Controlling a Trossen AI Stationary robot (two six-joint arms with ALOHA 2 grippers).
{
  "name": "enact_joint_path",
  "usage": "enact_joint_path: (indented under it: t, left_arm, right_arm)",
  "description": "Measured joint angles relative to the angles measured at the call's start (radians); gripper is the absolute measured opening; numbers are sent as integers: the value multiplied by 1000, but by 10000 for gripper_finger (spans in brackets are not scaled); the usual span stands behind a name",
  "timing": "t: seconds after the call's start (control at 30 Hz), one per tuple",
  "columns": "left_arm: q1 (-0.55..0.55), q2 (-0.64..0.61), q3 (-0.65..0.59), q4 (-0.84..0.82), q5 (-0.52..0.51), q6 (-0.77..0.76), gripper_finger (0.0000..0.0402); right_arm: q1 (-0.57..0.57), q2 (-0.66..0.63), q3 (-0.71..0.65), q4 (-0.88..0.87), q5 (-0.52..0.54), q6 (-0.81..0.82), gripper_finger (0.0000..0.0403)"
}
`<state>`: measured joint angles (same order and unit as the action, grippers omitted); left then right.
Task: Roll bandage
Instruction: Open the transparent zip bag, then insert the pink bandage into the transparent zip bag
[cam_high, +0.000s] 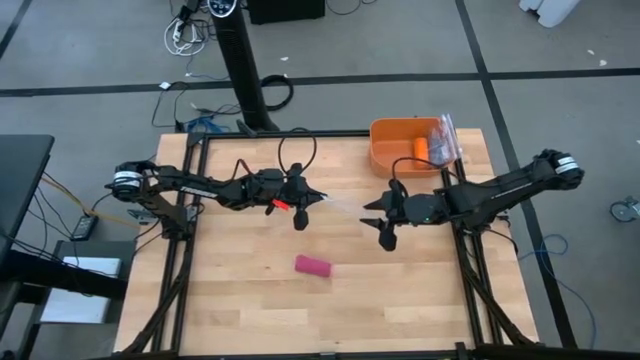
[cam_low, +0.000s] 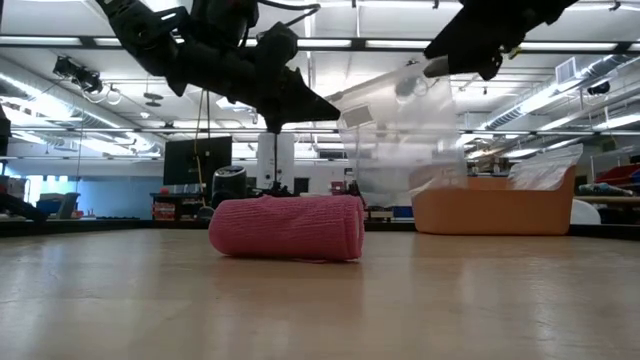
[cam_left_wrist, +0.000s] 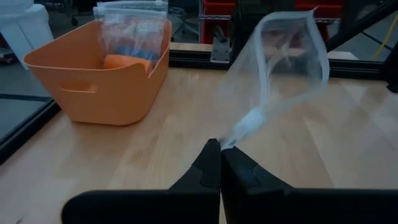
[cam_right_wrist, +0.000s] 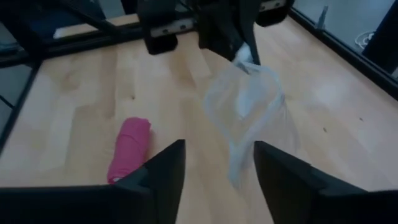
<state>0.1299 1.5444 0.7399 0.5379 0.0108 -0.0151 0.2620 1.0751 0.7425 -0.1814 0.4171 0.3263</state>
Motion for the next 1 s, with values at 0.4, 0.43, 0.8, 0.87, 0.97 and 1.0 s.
enact_joint_path:
  t: [0.4,0.43,0.8,0.87,0.97,1.0]
  left_arm:
    - [5,0,-28,36,-29,4,0]
    - [9,0,-36,48,-31,3,0]
    - [104,0,-92,150,-36,-44,0]
    - [111,0,-92,147,-34,-44,0]
    - [113,0,-92,140,-32,-34,0]
    - [113,0,-92,138,-32,-25,0]
  right_arm:
    - [75,-17,1,-12,45,29,238]
    - [88,-9,1,-11,51,34,238]
    - [229,255,2,241,117,127,234]
    - [231,326,13,279,115,165,234]
    - [228,440,59,285,117,229,238]
    - [228,480,77,283,118,239,243]
